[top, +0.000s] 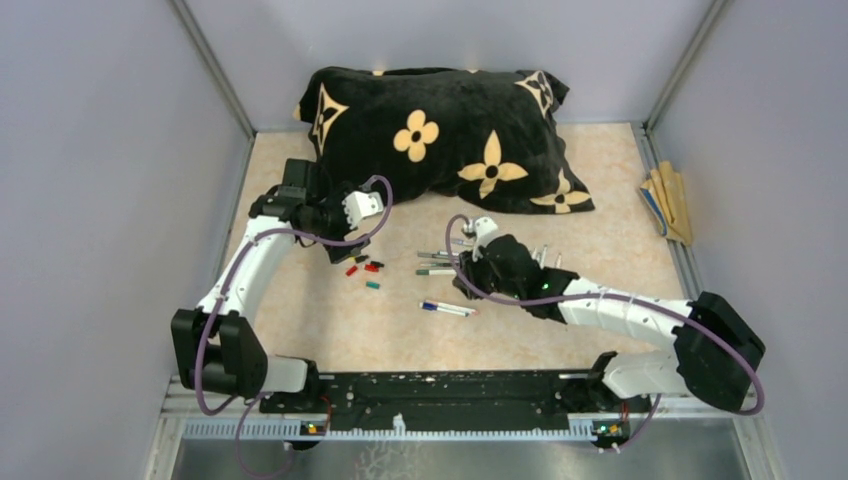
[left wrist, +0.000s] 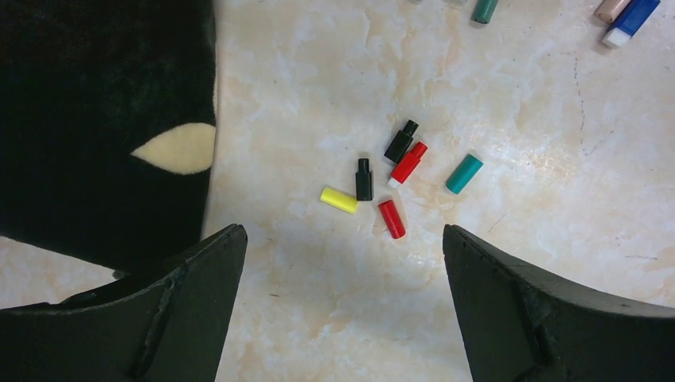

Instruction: Open the pen caps

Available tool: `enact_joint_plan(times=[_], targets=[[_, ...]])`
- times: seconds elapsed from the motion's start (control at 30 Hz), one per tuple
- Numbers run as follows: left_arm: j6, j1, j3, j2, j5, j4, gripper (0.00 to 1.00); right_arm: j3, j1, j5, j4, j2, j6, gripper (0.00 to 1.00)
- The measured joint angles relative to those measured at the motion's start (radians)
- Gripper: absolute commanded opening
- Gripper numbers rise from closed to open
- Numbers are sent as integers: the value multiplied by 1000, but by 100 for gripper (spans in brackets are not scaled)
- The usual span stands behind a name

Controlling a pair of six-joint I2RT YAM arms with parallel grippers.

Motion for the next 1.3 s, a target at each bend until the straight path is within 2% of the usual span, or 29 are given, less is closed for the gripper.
enact_joint_plan(times=[0.13,0.47,1.3], targets=[[0,6,0,0,9,-12,99,-62,60,-65,25,1,-24,24],[0,21,0,0,25,-37,99,-127,87,-145,90,91,-23,23],[26,23,0,-5,17,-57,99,-123,92,-122,172,221,-62,28]])
